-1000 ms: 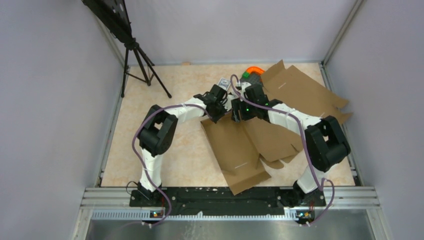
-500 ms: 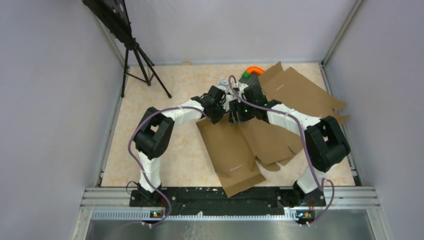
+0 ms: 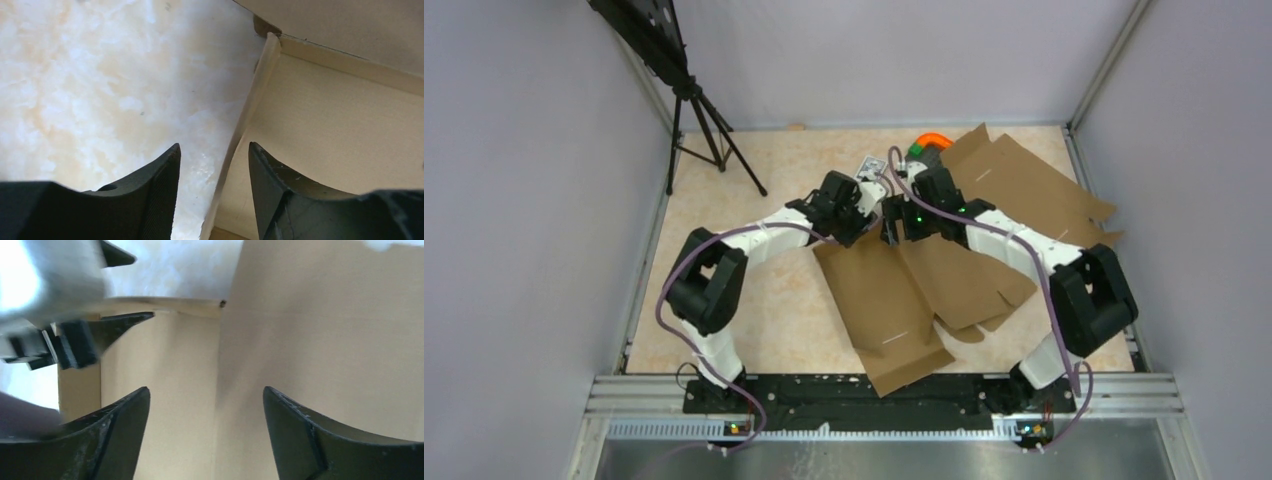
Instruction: Fold the paper box
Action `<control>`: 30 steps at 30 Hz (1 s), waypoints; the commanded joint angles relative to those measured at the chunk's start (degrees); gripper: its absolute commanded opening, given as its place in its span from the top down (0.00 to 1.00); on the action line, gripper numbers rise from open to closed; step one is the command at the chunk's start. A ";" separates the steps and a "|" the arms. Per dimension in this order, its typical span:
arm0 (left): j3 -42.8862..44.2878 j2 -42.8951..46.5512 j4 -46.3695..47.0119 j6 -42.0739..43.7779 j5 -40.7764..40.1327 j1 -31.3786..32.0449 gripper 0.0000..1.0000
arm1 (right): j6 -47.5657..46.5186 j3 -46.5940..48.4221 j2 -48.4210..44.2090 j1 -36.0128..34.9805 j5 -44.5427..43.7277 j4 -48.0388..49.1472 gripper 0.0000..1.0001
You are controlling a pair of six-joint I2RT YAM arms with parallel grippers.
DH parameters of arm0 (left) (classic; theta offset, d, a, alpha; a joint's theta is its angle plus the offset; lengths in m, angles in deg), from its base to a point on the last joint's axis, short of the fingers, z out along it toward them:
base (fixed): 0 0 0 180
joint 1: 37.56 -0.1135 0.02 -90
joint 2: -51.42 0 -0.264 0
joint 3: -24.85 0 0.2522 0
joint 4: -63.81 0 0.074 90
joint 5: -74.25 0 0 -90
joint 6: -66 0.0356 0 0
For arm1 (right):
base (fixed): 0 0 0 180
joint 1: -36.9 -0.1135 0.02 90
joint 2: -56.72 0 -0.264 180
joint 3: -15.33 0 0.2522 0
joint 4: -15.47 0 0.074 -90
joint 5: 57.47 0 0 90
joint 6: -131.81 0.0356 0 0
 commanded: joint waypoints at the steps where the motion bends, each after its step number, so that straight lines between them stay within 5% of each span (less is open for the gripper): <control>1: -3.49 8.65 9.18 -2.67 2.14 -1.20 0.44 | 4.29 0.51 -9.17 -0.01 -12.06 -2.75 0.11; 5: -7.57 14.99 13.13 -3.87 1.70 -1.56 0.33 | 8.47 -1.18 -17.31 0.06 -18.90 -5.62 0.01; 6: -8.88 16.95 13.96 -4.86 1.76 -1.56 0.06 | 9.45 -2.67 -19.74 0.24 -18.70 -5.77 0.01; 7: -10.57 18.79 16.41 -5.64 1.83 -1.56 0.02 | 10.38 -3.52 -21.82 0.56 -17.41 -6.11 0.01; 11: -19.17 25.61 28.35 -11.80 -0.10 -2.26 0.01 | 16.84 -5.43 -28.92 1.24 -14.74 -12.66 0.01; 14: -24.96 28.15 39.92 -25.28 -16.35 -3.38 0.01 | 24.82 -7.75 -33.00 1.25 -15.52 -18.52 0.01; 17: -19.15 27.30 30.99 -18.61 -3.55 -5.25 0.04 | 32.77 -11.71 -37.82 1.22 -16.94 -23.06 0.04; 20: -9.64 20.26 16.57 -7.44 7.48 -4.95 0.21 | 36.70 -15.76 -42.30 1.24 -17.88 -25.43 0.09; 30: 8.58 2.63 -3.22 6.30 12.56 -2.05 0.22 | 35.89 -17.43 -47.02 1.22 -18.78 -27.52 0.10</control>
